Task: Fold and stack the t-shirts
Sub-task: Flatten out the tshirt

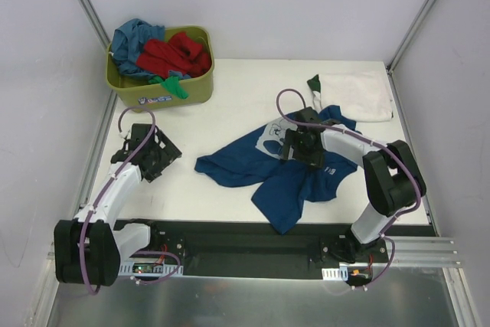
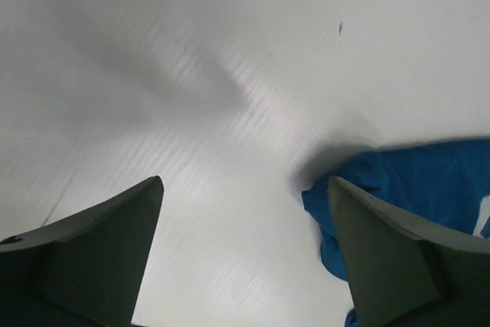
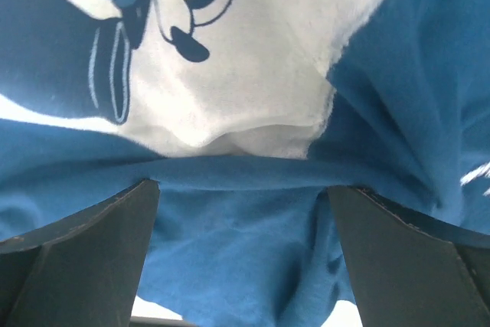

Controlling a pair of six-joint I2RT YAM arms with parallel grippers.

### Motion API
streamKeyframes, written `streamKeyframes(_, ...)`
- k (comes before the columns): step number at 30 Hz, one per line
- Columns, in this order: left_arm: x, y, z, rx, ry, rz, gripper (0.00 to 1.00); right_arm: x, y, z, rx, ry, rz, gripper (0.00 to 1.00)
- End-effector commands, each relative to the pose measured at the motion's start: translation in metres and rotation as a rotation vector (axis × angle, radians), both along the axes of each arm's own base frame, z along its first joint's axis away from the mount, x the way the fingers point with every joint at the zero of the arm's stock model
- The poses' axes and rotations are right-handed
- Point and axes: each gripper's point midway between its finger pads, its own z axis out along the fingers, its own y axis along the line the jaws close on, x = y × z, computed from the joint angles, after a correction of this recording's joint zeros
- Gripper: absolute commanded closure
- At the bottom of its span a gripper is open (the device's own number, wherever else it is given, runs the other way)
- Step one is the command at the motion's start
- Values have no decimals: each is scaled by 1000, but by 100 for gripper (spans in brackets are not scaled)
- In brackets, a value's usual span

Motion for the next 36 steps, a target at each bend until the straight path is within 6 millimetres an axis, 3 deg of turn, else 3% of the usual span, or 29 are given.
streamKeyframes(1, 18, -23, 0, -135, -14, -37, 18, -5, -33, 1, -142, -22, 38, 3)
streamKeyframes(2, 19, -26, -3, -154, -5, -41, 22, -3, -29, 6, -127, -37, 50, 3)
streamKeyframes(3, 18, -33, -8, -192, 20, -65, 33, -2, -27, 10, -120, -48, 59, 3)
streamKeyframes(5, 15, -42, -14, -236, 40, -88, 39, -2, -23, 22, -100, -82, 66, 3)
streamKeyframes(9, 9, -69, -25, -390, 73, -142, 38, -8, -22, 39, -93, -124, 81, 3)
streamKeyframes(18, 22, -82, -46, -477, 122, -106, 51, -33, -27, 84, -127, -257, 99, 3)
streamKeyframes(23, 20, -89, -52, -493, 137, -121, 59, -47, -39, 88, -142, -278, 71, 3)
streamKeyframes(24, 22, -90, -52, -498, 127, -126, 68, -48, -40, 91, -141, -288, 69, 3)
streamKeyframes(29, 25, -109, -49, -551, 116, -189, 91, -65, -50, 85, -164, -255, 69, 3)
streamKeyframes(30, 26, -112, -48, -558, 111, -200, 100, -68, -51, 85, -163, -254, 68, 3)
streamKeyframes(36, 27, -113, -40, -545, 59, -221, 100, -94, -48, 83, -165, -241, 142, 3)
